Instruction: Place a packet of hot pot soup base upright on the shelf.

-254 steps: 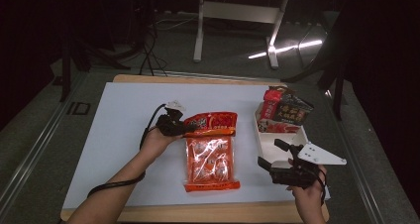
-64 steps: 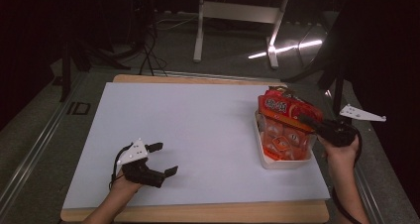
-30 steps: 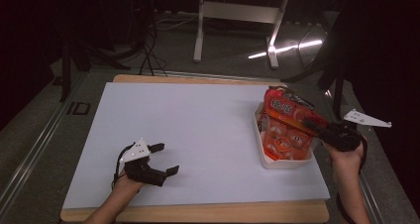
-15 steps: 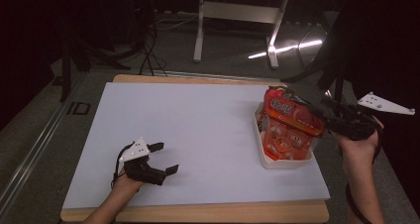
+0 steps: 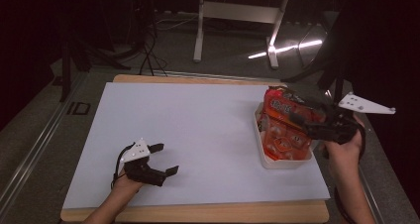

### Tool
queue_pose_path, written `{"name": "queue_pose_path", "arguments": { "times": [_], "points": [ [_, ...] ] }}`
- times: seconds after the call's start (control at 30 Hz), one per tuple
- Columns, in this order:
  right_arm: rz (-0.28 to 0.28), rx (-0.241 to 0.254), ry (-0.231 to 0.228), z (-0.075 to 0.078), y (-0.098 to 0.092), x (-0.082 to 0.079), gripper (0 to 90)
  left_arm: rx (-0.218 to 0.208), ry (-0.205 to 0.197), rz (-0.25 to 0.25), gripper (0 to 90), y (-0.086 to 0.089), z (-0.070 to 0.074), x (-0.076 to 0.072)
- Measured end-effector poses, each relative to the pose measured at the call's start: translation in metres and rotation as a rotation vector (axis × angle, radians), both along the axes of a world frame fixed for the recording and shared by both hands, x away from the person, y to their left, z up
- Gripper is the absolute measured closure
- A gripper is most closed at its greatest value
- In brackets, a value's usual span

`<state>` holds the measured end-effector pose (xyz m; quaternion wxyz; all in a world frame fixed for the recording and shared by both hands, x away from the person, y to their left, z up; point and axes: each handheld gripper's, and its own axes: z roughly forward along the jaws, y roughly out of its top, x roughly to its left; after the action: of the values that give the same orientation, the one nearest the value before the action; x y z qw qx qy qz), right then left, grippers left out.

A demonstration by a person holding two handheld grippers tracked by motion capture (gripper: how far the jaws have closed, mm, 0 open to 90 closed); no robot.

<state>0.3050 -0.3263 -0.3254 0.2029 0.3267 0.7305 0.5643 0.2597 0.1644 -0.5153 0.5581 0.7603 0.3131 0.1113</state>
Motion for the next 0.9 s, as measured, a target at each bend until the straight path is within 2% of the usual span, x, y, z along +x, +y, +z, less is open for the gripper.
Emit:
{"name": "queue_pose_path", "arguments": {
  "times": [0.13,0.23,0.47,0.57,0.9],
  "points": [
    [0.028,-0.02,-0.022,-0.01,0.017,-0.005,13.8,-0.002,-0.006,0.0,2.7,0.001,0.001,-0.001],
    [0.058,-0.029,-0.021,-0.016,0.029,-0.006,13.7,-0.004,-0.006,0.001,2.7,0.001,0.001,-0.001],
    [0.122,-0.029,0.014,-0.034,0.048,-0.008,14.1,-0.008,-0.007,0.002,2.7,0.002,0.001,-0.001],
    [0.126,-0.069,0.021,-0.046,0.059,-0.009,14.1,-0.009,-0.007,0.0,2.7,0.002,0.001,-0.001],
    [0.178,-0.091,0.073,-0.086,0.081,-0.012,14.1,-0.008,-0.012,-0.006,2.7,0.002,0.001,-0.002]
  ]
}}
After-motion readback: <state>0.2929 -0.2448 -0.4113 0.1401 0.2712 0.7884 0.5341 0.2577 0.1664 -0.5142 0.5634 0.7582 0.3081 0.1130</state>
